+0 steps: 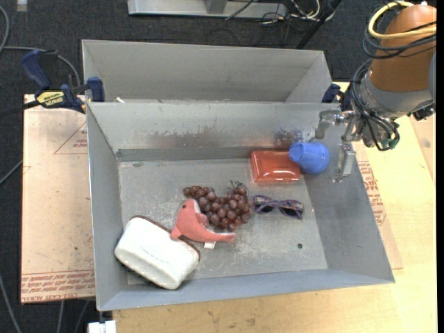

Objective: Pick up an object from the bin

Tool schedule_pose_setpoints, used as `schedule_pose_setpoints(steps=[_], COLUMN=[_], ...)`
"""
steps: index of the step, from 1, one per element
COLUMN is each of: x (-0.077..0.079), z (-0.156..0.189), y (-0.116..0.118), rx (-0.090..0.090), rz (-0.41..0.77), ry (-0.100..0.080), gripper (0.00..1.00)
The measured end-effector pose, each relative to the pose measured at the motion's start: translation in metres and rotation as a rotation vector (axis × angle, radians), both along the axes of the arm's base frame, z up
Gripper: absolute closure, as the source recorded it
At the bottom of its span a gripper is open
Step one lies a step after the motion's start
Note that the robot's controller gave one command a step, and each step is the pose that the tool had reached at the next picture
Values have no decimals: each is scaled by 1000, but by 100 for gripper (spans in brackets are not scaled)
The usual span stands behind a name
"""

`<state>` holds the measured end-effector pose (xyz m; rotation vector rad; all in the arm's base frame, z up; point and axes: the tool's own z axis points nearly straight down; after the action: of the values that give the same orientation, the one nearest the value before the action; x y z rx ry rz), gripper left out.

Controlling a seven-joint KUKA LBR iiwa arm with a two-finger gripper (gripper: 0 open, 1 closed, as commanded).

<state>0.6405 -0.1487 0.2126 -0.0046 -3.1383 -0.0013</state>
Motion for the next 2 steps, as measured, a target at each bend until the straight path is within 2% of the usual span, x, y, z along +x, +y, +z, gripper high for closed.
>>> schedule_pose_setpoints(steps=[1, 2], x=[1, 11], z=[5, -9], y=[1, 29], rx=[-1, -2], rz=[2, 29], ry=[-6, -6], gripper=[0, 0])
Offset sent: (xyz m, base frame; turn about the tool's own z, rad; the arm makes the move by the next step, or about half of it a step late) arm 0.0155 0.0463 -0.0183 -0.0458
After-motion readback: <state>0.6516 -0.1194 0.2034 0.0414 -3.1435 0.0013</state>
